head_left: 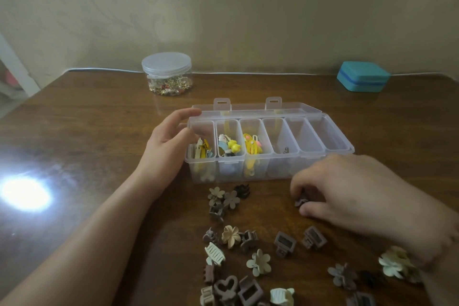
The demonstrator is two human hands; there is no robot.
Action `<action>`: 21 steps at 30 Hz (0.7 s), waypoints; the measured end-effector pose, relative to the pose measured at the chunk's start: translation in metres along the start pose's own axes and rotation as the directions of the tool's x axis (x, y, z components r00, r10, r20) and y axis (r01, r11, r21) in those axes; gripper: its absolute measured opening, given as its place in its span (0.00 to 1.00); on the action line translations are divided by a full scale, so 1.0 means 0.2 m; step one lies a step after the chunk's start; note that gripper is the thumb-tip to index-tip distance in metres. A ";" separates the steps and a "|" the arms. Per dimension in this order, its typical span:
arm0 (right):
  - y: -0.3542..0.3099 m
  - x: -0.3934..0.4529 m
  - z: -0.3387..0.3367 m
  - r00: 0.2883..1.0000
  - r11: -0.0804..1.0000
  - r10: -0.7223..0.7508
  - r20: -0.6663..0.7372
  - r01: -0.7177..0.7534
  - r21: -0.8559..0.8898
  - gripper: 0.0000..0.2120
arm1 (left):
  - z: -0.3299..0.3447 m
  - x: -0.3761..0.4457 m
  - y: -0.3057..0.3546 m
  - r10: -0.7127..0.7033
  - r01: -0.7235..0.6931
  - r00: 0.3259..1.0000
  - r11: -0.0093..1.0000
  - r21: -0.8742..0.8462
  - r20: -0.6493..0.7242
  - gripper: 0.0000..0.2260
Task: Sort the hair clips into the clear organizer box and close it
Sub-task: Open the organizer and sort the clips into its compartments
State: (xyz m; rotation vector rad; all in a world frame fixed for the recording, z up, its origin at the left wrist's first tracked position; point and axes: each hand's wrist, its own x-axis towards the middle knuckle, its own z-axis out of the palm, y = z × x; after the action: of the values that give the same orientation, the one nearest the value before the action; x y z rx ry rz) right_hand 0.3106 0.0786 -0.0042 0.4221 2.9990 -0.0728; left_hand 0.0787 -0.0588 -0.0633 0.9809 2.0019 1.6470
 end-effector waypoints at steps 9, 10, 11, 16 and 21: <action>0.03 0.03 -0.03 0.854 0.936 0.061 -0.517 0.131 0.326 0.13 | 0.00 0.00 0.01 0.006 -0.006 1.000 1.000 0.008 0.011 0.24; 0.04 0.05 -0.02 0.859 0.951 0.062 -0.508 0.104 0.291 0.14 | 0.00 0.00 0.01 0.005 -0.005 1.000 1.000 0.007 0.010 0.24; 0.05 0.06 0.00 0.872 0.964 0.046 -0.487 0.089 0.252 0.15 | 0.00 0.00 0.01 0.003 -0.003 1.000 1.000 0.006 0.012 0.24; 0.05 0.03 -0.04 0.854 0.941 0.039 -0.519 0.143 0.308 0.11 | 0.00 -0.01 0.02 -0.001 0.001 1.000 1.000 0.017 0.006 0.24; 0.05 0.00 -0.05 0.952 0.989 0.016 -0.306 0.030 0.145 0.15 | -0.01 -0.01 0.01 -0.014 0.013 1.000 1.000 0.020 0.016 0.23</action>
State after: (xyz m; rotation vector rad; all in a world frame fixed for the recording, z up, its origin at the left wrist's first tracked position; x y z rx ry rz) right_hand 0.3127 0.0888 0.0054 0.4775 3.3146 -0.2556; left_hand 0.0799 -0.0607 -0.0606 0.9823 2.0136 1.6107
